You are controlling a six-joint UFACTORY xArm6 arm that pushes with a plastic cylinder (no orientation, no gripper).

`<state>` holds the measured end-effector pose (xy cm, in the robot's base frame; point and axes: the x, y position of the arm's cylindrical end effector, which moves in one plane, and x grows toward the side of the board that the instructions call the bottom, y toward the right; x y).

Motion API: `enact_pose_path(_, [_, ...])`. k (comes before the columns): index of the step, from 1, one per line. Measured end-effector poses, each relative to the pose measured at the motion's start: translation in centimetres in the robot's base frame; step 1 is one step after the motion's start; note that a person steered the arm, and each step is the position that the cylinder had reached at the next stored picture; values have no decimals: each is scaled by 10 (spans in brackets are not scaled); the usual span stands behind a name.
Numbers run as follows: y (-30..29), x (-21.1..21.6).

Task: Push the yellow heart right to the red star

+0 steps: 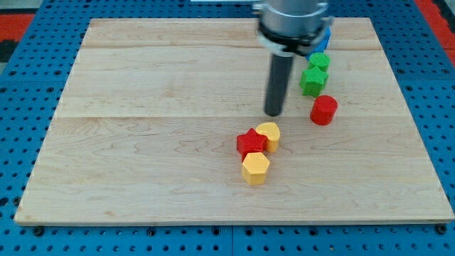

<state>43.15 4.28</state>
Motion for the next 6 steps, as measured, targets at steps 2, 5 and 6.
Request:
enact_pose_path(2, [-33, 19])
enact_pose_path(5, [41, 24])
enact_pose_path(6, [41, 24])
